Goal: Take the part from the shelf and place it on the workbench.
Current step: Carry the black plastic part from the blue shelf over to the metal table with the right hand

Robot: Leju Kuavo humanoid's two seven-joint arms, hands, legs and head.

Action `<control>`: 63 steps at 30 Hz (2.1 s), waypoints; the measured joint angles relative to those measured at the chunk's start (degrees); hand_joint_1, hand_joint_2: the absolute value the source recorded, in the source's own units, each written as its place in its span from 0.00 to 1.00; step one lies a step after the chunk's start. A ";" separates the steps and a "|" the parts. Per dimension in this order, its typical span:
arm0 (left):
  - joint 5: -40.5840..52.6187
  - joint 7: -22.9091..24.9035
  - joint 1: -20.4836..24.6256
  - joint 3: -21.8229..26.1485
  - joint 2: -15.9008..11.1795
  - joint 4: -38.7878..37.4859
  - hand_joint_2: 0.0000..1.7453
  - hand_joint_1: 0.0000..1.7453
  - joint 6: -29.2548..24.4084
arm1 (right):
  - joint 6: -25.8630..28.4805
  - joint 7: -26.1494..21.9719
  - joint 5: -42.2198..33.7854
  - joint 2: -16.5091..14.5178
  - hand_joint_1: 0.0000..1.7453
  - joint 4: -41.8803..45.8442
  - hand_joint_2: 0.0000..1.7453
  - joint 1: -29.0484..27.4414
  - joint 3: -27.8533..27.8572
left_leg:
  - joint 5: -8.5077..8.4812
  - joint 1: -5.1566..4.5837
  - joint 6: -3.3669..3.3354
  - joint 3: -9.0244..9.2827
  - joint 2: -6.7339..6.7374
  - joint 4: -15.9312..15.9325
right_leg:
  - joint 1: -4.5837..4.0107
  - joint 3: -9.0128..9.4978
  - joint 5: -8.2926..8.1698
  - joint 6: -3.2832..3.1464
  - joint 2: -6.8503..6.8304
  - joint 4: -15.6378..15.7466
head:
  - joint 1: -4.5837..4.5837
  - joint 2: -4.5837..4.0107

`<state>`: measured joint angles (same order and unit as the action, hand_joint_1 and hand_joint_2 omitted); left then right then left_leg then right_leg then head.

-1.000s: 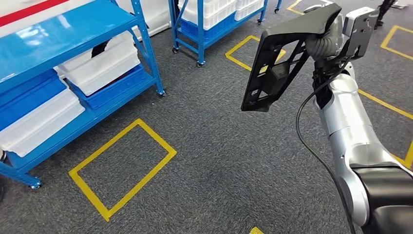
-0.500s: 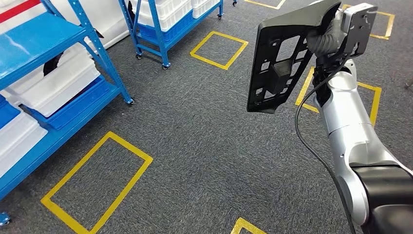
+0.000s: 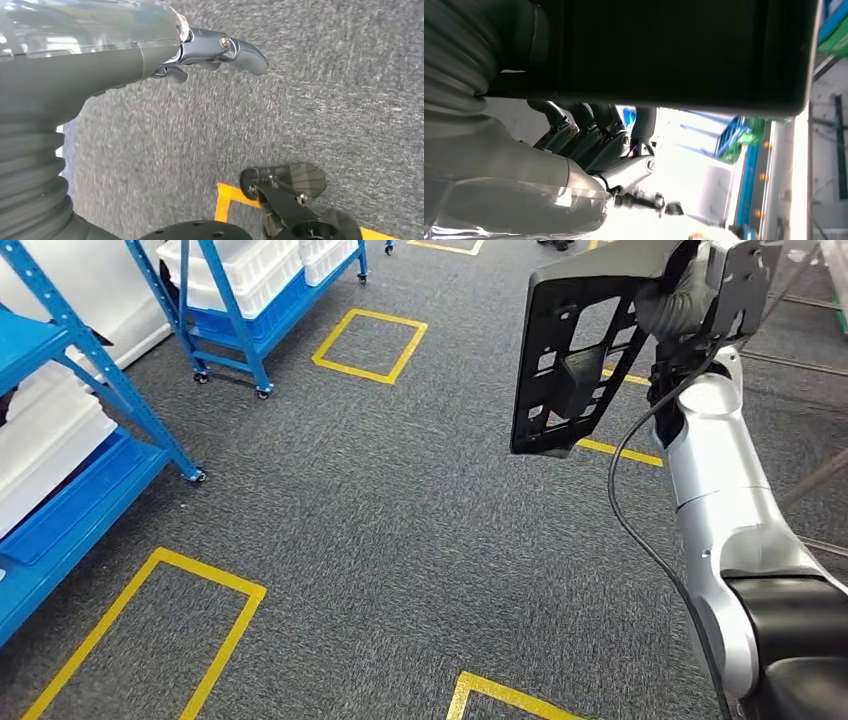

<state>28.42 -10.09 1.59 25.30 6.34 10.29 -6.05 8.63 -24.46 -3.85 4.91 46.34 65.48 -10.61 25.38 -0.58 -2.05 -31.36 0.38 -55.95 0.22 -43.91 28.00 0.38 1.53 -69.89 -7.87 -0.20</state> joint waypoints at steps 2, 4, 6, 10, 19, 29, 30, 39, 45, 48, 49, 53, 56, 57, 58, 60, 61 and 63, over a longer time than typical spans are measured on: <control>0.31 0.15 -0.06 0.01 0.00 0.00 1.00 0.00 0.03 | 0.01 1.42 1.48 0.25 1.00 0.95 1.00 0.31 0.67 | 0.20 0.14 0.19 -0.03 1.85 -0.13 | 0.75 -1.76 0.92 0.79 -1.05 -3.99 | 0.01 0.00; 0.55 0.01 -0.12 0.00 0.02 0.00 1.00 0.00 0.10 | -0.19 2.68 2.62 0.79 1.00 2.00 1.00 1.00 1.30 | 0.62 0.41 0.62 -0.06 3.51 -0.55 | 1.44 0.66 -1.77 1.61 -2.10 0.16 | 0.01 0.00; 0.79 -0.30 -0.16 0.00 -0.01 0.01 1.00 0.00 0.16 | -0.57 3.64 3.46 1.53 1.00 3.05 1.00 2.38 1.86 | 1.34 0.43 1.37 -0.13 4.90 -1.32 | 1.43 4.59 -4.09 1.95 -4.57 7.39 | 0.01 0.00; 1.03 -0.43 0.00 0.00 -0.09 0.02 1.00 0.00 0.34 | -1.40 5.41 4.08 2.99 1.00 4.30 1.00 4.81 2.63 | 2.37 0.23 2.79 0.16 7.20 -1.94 | 0.85 5.94 -4.45 0.18 -4.07 10.27 | -0.02 0.01; 1.23 0.27 0.94 0.03 -0.18 0.02 1.00 0.00 0.26 | -1.21 7.54 4.95 3.77 1.00 5.39 1.00 9.01 3.17 | 6.63 0.38 2.13 -7.38 -0.35 -16.60 | 0.07 5.98 -4.84 -1.78 3.04 10.38 | -0.02 0.01; 2.19 -0.07 0.22 0.05 -0.62 0.02 1.00 0.00 0.55 | -0.83 7.09 5.32 6.23 1.00 8.29 1.00 6.81 4.79 | -0.28 0.31 -0.18 -0.82 -1.24 -0.28 | 0.31 3.22 -3.16 0.42 2.80 6.81 | 0.07 0.00; 2.25 -0.09 0.18 0.06 -0.63 0.02 1.00 0.00 0.56 | -0.74 6.99 5.32 6.28 1.00 8.80 1.00 6.39 4.94 | -0.41 0.22 -0.25 -0.75 -0.41 -0.03 | 0.30 1.66 -1.26 0.74 0.57 3.32 | 0.10 0.00; 2.48 0.57 -0.07 0.24 -1.02 0.03 1.00 0.00 1.22 | 0.59 7.29 7.28 5.93 1.00 13.63 1.00 1.34 6.20 | 1.41 0.28 2.01 -0.59 6.24 -1.79 | 1.11 6.89 -4.19 1.29 -5.46 10.67 | 0.10 0.00; 2.25 1.35 0.31 0.54 -1.06 0.04 1.00 0.00 0.96 | 0.43 8.00 8.39 4.38 1.00 15.90 1.00 0.27 7.17 | 7.17 1.04 3.63 -3.71 1.69 -10.34 | 1.16 6.71 -4.55 -1.09 -1.09 10.79 | 0.06 0.00; 2.17 1.46 0.52 0.76 -1.05 0.04 1.00 0.00 0.88 | 0.21 8.12 8.41 3.63 1.00 16.03 1.00 -0.41 7.38 | 9.63 0.97 3.22 -7.92 0.12 -18.89 | 0.50 6.71 -4.62 -1.58 1.35 10.77 | 0.07 0.00; 2.20 1.58 0.60 0.81 -1.05 0.04 1.00 0.00 0.87 | 0.04 8.21 8.42 3.49 1.00 16.10 1.00 -0.59 7.48 | 8.30 0.84 2.82 -7.69 -0.08 -17.84 | 0.31 6.71 -4.66 -1.65 2.29 10.76 | 0.07 0.00; 2.30 2.07 0.15 1.14 -1.10 0.03 1.00 0.00 0.85 | -0.55 8.68 8.45 3.25 1.00 16.43 1.00 -0.78 8.14 | 1.39 0.29 0.77 -2.19 -4.90 -4.09 | 0.31 6.56 -4.96 -1.32 5.41 10.77 | 0.05 0.00; 2.35 2.27 -0.14 1.33 -1.08 0.02 1.00 0.00 0.86 | -0.88 8.86 8.77 3.17 1.00 16.44 1.00 -1.12 8.44 | 1.09 0.12 0.35 -1.15 -4.56 -2.10 | 0.85 6.14 -5.57 -0.25 7.59 11.20 | 0.07 0.00; 2.36 2.34 -0.06 1.40 -1.06 0.03 1.00 0.00 0.86 | -0.98 8.84 8.90 3.14 1.00 16.44 1.00 -1.13 8.54 | 0.72 0.20 0.23 -0.86 -3.71 -1.41 | 0.81 6.01 -5.66 0.05 7.53 11.33 | 0.08 0.01; 2.35 2.43 0.03 1.48 -1.03 0.03 1.00 0.00 0.84 | -1.04 8.81 9.03 3.11 1.00 16.42 1.00 -0.97 8.65 | 0.23 0.30 0.04 -0.53 -2.85 -0.47 | 0.59 5.65 -5.19 0.28 6.33 10.86 | 0.13 0.01; 2.33 2.67 0.14 1.60 -0.93 0.04 1.00 0.00 0.69 | -1.11 8.67 9.18 2.91 1.00 16.36 1.00 -0.62 8.72 | -0.59 0.50 -0.12 -0.05 -1.18 1.02 | 0.27 3.57 -2.42 0.57 2.09 6.56 | 0.23 0.01; 2.31 2.81 0.09 1.64 -0.89 0.04 1.00 0.00 0.55 | -1.10 8.58 9.27 2.71 1.00 16.28 1.00 -0.60 8.72 | -0.66 0.52 -0.18 -0.01 -0.45 1.21 | 0.31 1.96 -0.59 0.78 0.35 3.06 | 0.28 0.00; 2.19 3.20 -0.09 1.74 -0.75 0.04 1.00 0.00 0.17 | -1.02 8.25 9.56 2.03 1.00 16.05 1.00 -1.14 8.70 | -0.40 0.60 0.03 -0.03 1.24 0.92 | 0.73 -0.44 1.14 1.29 -0.98 -2.33 | 0.28 0.00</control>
<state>30.61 -6.89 1.51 27.04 5.59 10.34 -5.88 7.62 -16.21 5.71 6.94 62.39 64.34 -1.91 24.99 0.02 -2.01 -31.39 1.62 -55.03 0.95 -44.35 29.14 1.68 0.56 -72.22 -7.59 -0.20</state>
